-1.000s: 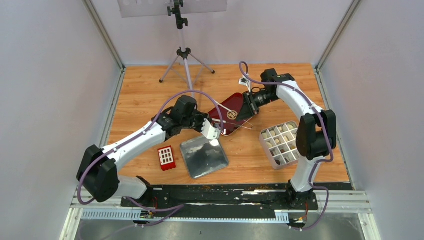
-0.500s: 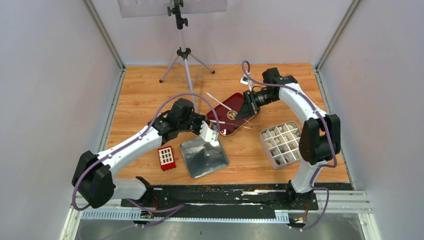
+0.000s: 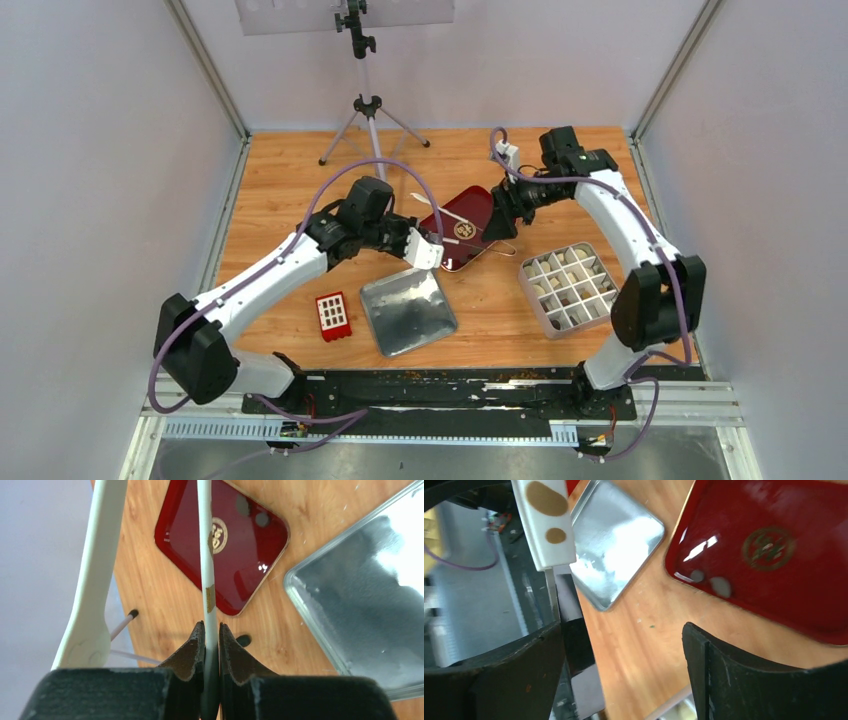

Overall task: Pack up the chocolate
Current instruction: Adjust the clamp.

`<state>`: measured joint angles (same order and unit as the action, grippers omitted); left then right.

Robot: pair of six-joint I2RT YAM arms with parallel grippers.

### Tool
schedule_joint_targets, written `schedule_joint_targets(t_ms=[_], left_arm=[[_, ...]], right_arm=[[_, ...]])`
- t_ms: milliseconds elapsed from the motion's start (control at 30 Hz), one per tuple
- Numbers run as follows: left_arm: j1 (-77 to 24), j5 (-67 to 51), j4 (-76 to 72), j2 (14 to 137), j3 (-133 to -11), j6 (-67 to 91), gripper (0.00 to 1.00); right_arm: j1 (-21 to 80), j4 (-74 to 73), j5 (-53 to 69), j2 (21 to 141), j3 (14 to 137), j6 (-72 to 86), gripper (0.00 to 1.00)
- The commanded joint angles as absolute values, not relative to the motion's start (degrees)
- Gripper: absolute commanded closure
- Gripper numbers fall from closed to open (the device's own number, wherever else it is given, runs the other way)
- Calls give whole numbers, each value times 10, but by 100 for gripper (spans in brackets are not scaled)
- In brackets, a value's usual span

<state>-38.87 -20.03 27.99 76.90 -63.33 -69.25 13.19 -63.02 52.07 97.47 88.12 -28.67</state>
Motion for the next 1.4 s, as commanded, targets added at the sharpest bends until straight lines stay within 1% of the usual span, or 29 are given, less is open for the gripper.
schedule_joint_targets(t_ms=[0, 133, 233, 300, 433, 567, 800, 1000, 1167, 1300, 1367], left_arm=[[-391, -305, 390, 780, -680, -671, 100], [-387, -332, 446, 818, -722, -656, 100], [-386, -337, 461, 842, -745, -625, 100], [-386, -339, 455, 853, -756, -599, 100], [-386, -343, 433, 863, -762, -568, 100], [-386, -348, 418, 865, -764, -547, 100], [-386, -355, 394, 863, -769, -495, 100], [-385, -360, 354, 857, -767, -436, 100], [-376, -382, 338, 853, -767, -414, 100], [-374, -390, 338, 850, -765, -418, 100], [-373, -392, 334, 850, -763, -412, 100]], right_arm=[[109, -513, 476, 862, 862, -381, 16], [142, -400, 446, 766, 762, -462, 10], [177, -389, 425, 726, 726, -520, 10], [190, -408, 446, 718, 727, -523, 10], [195, -493, 511, 755, 781, -489, 11], [199, -538, 496, 789, 803, -495, 11], [230, -576, 490, 801, 800, -533, 10], [243, -582, 482, 809, 789, -541, 10], [253, -545, 451, 811, 775, -525, 11], [256, -509, 414, 814, 768, -503, 15], [256, -495, 400, 818, 767, -498, 20]])
